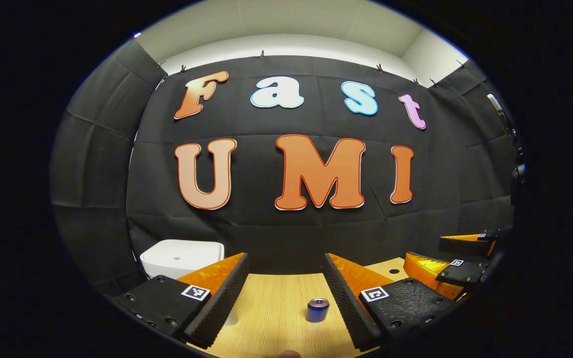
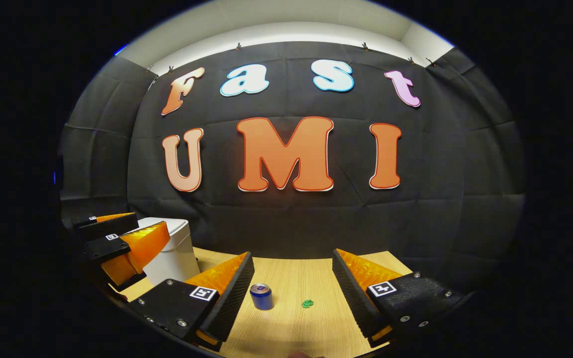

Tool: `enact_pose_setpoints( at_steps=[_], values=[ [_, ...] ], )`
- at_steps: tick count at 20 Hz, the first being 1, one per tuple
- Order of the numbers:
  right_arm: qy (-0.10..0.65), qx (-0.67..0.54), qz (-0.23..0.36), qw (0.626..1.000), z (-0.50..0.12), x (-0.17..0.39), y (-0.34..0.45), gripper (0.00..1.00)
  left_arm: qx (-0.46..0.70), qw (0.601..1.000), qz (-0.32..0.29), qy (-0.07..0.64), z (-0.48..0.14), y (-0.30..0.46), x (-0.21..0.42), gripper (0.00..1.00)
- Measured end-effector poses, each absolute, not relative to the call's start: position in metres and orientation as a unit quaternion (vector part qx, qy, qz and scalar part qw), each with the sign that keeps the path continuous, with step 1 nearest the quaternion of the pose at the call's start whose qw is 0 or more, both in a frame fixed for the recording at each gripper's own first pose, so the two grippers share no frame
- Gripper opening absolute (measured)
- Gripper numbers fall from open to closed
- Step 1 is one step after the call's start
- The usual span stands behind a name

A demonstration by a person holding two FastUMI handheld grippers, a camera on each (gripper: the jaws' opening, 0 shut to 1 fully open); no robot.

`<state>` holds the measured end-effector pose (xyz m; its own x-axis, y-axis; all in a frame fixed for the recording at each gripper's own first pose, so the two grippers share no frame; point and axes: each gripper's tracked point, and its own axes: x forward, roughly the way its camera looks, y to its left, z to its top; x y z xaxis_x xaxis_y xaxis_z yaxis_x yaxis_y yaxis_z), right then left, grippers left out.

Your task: Press the lid of the desktop garbage bin to open it, pick up the crumpled paper on the desktop and throw it into the bin, then pick up the pop can on the desktop and drop it into the bin, and finally close the garbage bin lid.

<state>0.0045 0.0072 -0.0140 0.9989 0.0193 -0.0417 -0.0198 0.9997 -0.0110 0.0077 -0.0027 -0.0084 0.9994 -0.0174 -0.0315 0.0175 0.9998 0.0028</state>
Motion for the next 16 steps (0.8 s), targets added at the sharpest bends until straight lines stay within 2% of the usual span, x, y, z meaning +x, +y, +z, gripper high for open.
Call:
enact_pose_setpoints(
  at_steps=[16],
  values=[
    [0.036,-0.006,0.024,0.999,-0.022,0.010,0.022,0.94,0.012,1.000,0.009,0.021,-0.013,0.015,0.006,0.94]
  ],
)
